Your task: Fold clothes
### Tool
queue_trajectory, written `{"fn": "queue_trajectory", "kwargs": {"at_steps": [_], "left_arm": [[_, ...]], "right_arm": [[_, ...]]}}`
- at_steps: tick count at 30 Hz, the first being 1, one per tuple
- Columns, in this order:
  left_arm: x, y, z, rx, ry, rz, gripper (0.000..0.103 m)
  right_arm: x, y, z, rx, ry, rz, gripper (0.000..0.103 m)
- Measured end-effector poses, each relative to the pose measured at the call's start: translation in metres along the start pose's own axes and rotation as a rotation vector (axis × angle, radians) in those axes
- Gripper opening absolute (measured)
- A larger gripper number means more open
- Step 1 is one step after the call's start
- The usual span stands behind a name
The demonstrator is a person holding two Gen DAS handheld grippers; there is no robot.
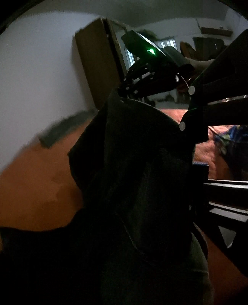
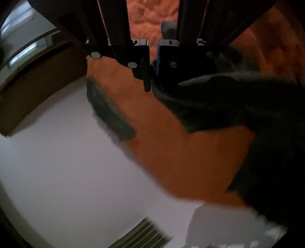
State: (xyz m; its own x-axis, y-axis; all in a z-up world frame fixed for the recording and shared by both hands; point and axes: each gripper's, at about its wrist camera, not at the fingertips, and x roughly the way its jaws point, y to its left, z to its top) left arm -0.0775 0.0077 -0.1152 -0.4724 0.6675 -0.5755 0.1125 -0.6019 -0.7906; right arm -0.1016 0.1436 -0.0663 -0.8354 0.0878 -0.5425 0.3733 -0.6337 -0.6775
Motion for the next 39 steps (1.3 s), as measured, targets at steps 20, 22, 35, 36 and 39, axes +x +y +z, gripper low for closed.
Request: {"fn": "queue_trajectory", "kwargs": {"at_steps": [20, 22, 35, 36, 39], "left_arm": [[-0.136, 0.071, 0.064, -0.213, -0.355, 0.185, 0.063], [-0.122, 0.092, 0.070, -0.298, -0.329, 0.215, 0.063], [-0.118, 0.124, 0.065, -0.419, -0.258, 0.192, 0.063], [-0.119, 0.127, 0.065, -0.434, -0.257, 0.200, 0.063], [-0.121, 0.131, 0.064, -0.444, -0.281, 0.310, 0.063]], "right_arm": [[-0.022, -0.020, 0.031, 0.345, 0.032, 0.284, 0.052], [-0.046, -0.007, 0.055, 0.331, -0.026, 0.334, 0.062], [-0.150, 0.232, 0.082, -0.254, -0.228, 0.467, 0.073], [-0.148, 0.243, 0.077, -0.282, -0.222, 0.462, 0.073], [-0.142, 0.272, 0.063, -0.374, -0.204, 0.428, 0.073]]}}
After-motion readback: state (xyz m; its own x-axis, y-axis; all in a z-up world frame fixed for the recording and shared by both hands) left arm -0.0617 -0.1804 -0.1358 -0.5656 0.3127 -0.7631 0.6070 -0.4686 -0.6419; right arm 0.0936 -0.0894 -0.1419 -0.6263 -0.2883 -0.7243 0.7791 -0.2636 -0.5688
